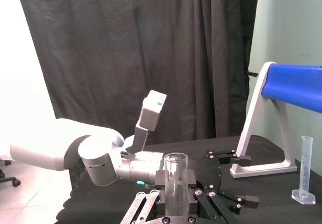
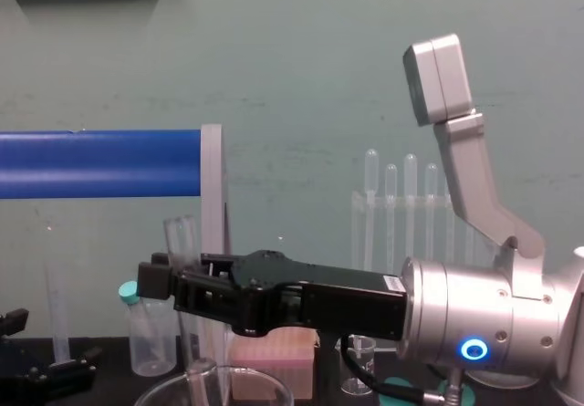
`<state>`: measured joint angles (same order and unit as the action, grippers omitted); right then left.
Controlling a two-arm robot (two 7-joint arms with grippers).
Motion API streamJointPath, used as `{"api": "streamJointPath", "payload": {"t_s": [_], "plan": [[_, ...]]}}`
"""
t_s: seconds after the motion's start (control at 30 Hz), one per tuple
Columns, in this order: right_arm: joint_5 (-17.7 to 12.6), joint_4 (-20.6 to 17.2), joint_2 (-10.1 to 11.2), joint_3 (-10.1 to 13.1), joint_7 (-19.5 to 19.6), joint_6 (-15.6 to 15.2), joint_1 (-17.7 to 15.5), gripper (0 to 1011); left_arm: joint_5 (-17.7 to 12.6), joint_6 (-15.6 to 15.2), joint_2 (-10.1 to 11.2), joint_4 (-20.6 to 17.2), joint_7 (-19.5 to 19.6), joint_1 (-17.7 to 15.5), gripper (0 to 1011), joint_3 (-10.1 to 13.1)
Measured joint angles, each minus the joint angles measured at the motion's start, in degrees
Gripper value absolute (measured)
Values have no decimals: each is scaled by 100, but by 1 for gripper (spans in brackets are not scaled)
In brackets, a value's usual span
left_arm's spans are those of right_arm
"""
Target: Hold the test tube with one hand and immerse one end into the beaker, then return it to the test tube rack.
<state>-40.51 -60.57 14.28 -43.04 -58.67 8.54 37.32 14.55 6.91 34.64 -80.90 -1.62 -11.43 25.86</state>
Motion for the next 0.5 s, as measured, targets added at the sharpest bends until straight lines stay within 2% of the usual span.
{"api": "streamJointPath", "payload": {"t_s": [0.5], "plan": [[22,93,-63,15,-72,-9,15,224,0,0,0,0,0,0,1000,0]]}}
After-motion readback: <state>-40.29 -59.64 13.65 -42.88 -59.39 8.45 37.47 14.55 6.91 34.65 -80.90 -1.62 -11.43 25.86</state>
